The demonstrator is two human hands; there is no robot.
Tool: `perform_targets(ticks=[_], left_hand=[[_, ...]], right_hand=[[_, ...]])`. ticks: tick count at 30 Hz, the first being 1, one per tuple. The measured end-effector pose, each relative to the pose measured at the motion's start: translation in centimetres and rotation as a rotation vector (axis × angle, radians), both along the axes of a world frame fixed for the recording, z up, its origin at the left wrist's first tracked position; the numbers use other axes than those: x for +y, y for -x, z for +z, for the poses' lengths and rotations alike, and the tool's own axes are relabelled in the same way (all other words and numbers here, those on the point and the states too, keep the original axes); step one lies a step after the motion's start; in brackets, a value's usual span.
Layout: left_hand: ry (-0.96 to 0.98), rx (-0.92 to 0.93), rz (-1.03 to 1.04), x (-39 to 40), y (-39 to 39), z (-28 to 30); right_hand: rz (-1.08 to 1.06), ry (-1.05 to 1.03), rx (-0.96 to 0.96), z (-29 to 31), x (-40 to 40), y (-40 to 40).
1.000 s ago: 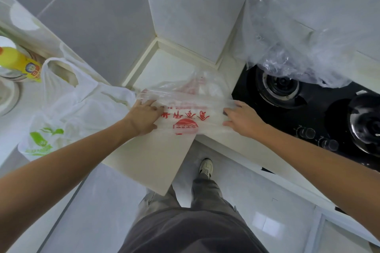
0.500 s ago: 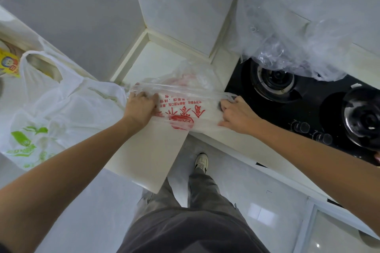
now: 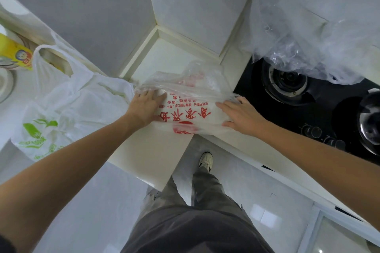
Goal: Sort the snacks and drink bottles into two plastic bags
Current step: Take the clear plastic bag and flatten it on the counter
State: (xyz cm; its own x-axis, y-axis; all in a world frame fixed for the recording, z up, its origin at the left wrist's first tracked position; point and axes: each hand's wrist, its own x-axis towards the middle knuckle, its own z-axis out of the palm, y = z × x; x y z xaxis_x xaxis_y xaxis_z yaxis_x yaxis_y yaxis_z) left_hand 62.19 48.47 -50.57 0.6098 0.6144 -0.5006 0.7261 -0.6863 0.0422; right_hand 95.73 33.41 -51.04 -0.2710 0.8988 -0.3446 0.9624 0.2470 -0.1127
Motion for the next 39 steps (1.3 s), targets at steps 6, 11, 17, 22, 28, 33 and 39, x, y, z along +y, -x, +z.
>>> perform_targets(ticks=[6, 11, 17, 22, 28, 33, 39], left_hand=[[0.002, -0.077, -0.070, 0.2, 0.6, 0.6], [-0.031, -0.186, -0.176, 0.2, 1.6, 0.6], [-0.083, -0.199, -0.162, 0.0, 1.6, 0.1], [-0.058, -0.089, -0.075, -0.3, 0.9, 0.4], [-0.020, -0.069, 0.033, 0.3, 0.0, 1.0], [-0.035, 0.025, -0.021, 0.6, -0.4, 0.7], [-0.079, -0.020, -0.044, 0.4, -0.6, 0.3]], right_hand=[[0.001, -0.005, 0.111, -0.5, 1.0, -0.1], [0.035, 0.131, 0.167, -0.6, 1.9, -0.9], [0.018, 0.010, 0.169, -0.8, 2.0, -0.6], [-0.045, -0.093, 0.096, -0.9, 2.8, 0.1], [-0.069, 0.116, -0.145, -0.4, 4.1, 1.3], [-0.081, 0.080, -0.150, -1.4, 3.5, 0.5], [0.056, -0.068, 0.014, -1.7, 3.1, -0.5]])
